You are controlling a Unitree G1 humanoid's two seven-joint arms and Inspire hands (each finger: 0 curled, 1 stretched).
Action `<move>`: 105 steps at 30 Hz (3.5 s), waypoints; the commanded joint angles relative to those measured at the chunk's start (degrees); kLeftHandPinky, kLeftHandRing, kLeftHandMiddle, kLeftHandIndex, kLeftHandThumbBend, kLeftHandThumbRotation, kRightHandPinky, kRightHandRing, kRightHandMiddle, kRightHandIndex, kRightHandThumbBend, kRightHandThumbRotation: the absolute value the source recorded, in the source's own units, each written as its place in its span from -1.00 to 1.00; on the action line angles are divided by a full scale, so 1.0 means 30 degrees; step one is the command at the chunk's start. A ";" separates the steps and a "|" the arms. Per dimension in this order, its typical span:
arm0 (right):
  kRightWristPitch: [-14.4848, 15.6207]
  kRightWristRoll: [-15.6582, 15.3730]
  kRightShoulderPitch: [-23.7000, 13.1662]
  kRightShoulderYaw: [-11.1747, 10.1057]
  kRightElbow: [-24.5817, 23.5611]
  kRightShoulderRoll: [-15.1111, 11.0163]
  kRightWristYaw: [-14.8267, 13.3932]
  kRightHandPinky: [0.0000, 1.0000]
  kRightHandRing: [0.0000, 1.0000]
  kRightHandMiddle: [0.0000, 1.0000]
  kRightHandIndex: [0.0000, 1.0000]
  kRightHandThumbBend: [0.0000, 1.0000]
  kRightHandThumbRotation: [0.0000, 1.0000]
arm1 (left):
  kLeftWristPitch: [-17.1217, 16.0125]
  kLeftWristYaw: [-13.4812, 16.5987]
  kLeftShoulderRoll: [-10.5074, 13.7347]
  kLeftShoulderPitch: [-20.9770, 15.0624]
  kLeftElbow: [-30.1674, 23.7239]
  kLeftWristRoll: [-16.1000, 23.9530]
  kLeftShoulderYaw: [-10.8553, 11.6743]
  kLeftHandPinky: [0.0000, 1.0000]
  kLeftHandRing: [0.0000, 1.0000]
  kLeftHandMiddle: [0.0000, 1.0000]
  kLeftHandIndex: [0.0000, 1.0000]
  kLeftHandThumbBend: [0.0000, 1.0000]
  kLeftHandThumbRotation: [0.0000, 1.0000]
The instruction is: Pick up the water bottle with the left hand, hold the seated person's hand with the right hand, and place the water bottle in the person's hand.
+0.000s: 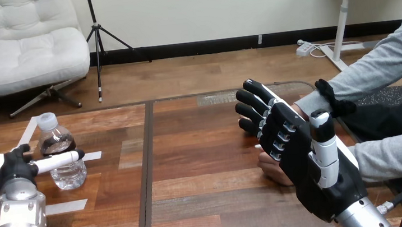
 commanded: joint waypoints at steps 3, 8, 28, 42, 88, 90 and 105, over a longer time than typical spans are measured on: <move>-0.0204 0.0334 -0.0641 -0.0028 -0.1002 0.0151 -0.0020 0.94 0.93 0.91 0.91 1.00 1.00 | -0.0638 0.0816 -0.0110 -0.1384 -0.1065 0.0566 -0.0588 0.16 0.26 0.35 0.56 0.55 -1.00; -0.0175 0.0368 -0.0615 -0.0028 -0.1042 0.0160 -0.0023 0.94 0.93 0.91 0.91 1.00 1.00 | -0.0755 0.1329 -0.0206 -0.1260 -0.1321 0.0689 -0.0670 0.13 0.19 0.28 0.42 0.51 -1.00; -0.0189 0.0437 -0.0558 -0.0022 -0.1133 0.0225 -0.0046 0.92 0.92 0.91 0.91 1.00 1.00 | -0.2340 0.1943 -0.0202 -0.0825 -0.1122 0.0933 -0.0797 -0.20 -0.09 0.01 0.05 0.38 -1.00; -0.0213 0.0537 -0.0521 -0.0019 -0.1112 0.0166 -0.0010 0.91 0.92 0.91 0.91 1.00 1.00 | -0.3283 0.1973 -0.0169 -0.0635 -0.0880 0.0971 -0.0862 -0.23 -0.12 -0.02 0.01 0.46 -1.00; -0.0148 0.0518 -0.0631 -0.0031 -0.0904 0.0138 -0.0089 0.90 0.92 0.91 0.92 1.00 1.00 | -0.5832 0.2879 -0.0045 -0.0152 -0.0188 0.1484 -0.1219 -0.28 -0.18 -0.08 -0.02 0.53 -1.00; -0.0093 0.0535 -0.0642 -0.0034 -0.0907 0.0115 -0.0080 0.90 0.92 0.91 0.92 1.00 1.00 | -0.6050 0.2908 -0.0039 -0.0096 -0.0173 0.1504 -0.1236 -0.28 -0.18 -0.08 -0.02 0.53 -1.00; -0.0143 0.0534 -0.0676 -0.0070 -0.0776 0.0075 -0.0012 0.91 0.92 0.91 0.91 1.00 1.00 | -0.6717 0.2859 -0.0049 0.0256 -0.0462 0.1532 -0.1257 -0.29 -0.19 -0.09 -0.03 0.52 -1.00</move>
